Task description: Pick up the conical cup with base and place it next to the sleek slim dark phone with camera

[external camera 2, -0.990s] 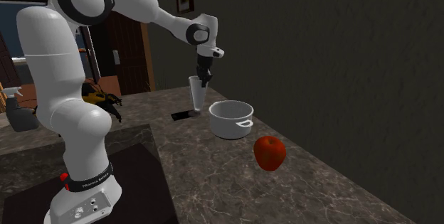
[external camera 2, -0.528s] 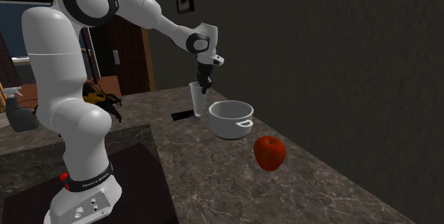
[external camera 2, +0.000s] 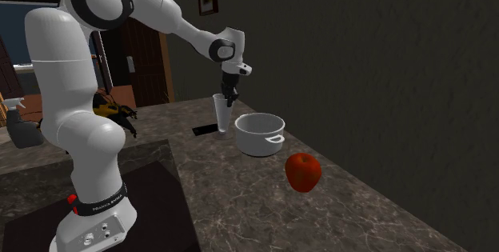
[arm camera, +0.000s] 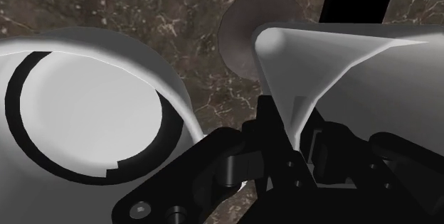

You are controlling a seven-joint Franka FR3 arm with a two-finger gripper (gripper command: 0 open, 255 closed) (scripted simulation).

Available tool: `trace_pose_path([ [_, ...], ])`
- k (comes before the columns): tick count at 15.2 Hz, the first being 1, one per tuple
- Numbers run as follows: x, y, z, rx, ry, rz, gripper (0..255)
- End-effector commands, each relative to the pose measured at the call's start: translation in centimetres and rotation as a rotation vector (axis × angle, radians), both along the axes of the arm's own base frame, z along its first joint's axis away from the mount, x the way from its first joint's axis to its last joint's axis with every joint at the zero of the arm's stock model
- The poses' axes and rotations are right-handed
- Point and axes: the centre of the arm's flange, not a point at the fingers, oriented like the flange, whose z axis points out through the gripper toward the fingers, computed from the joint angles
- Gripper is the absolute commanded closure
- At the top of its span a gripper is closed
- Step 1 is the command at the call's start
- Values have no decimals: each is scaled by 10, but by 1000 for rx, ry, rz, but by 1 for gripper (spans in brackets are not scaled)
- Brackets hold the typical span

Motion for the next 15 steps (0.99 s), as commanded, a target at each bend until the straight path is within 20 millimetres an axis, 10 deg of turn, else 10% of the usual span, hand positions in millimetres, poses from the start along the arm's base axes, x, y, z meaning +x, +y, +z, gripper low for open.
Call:
trace_pose_path([
  [1, 0, 0, 0, 0, -1, 0, 0],
  [15, 0, -10, 49, 0, -1, 0, 0],
])
